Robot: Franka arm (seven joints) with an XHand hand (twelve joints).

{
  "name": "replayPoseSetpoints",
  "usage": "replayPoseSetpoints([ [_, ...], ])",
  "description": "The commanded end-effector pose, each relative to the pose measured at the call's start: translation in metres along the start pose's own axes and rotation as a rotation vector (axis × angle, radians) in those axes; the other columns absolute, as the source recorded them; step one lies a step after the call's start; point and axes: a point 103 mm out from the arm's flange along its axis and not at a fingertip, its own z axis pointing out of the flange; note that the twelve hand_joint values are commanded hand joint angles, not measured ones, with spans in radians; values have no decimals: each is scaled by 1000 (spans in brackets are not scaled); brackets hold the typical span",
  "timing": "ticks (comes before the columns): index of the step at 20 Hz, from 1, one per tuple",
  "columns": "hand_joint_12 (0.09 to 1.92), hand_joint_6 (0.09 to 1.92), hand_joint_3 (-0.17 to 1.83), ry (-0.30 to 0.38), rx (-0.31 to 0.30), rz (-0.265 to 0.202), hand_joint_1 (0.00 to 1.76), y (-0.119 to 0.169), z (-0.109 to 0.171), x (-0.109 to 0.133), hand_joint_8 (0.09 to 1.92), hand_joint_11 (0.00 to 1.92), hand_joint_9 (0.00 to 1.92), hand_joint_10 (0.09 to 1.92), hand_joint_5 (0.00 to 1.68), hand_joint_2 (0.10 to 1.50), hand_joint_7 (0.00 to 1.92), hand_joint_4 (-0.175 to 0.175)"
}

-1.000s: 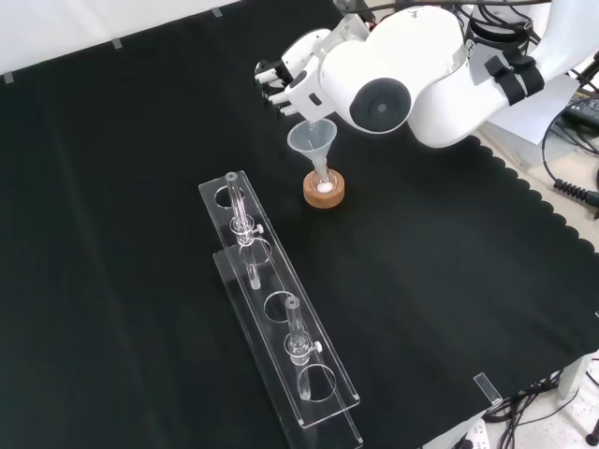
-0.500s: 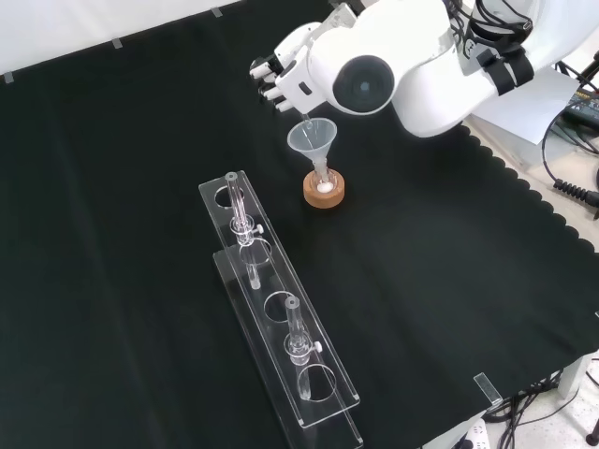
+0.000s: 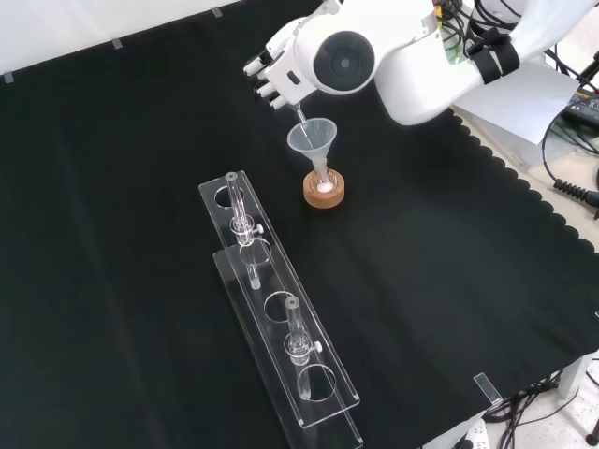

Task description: Pour all the NaCl from the weighing funnel into the round-bottom flask.

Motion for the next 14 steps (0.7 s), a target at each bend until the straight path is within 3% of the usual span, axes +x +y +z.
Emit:
replayPoseSetpoints([
  [1,1043,976,778,58,-16,-6,1093,3,12,-4,669,823,1123,397,1129,660,798,175],
  [8,1043,977,777,170,-22,-9,1092,7,25,-12,669,824,1124,397,1129,661,798,175],
  [14,1044,978,777,198,-26,-17,1092,12,31,-16,669,826,1124,397,1128,661,799,175],
])
